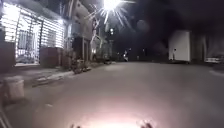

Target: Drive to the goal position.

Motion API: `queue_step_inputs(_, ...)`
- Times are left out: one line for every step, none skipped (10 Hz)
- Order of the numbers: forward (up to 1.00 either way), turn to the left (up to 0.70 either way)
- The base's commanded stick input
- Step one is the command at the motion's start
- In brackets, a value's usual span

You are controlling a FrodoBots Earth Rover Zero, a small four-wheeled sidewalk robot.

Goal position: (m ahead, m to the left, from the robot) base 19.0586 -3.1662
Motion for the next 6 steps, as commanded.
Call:
queue_step_inputs(1.00, 0.00)
queue_step_inputs(1.00, -0.01)
queue_step_inputs(1.00, -0.11)
queue_step_inputs(1.00, -0.21)
queue_step_inputs(1.00, -0.31)
queue_step_inputs(1.00, -0.38)
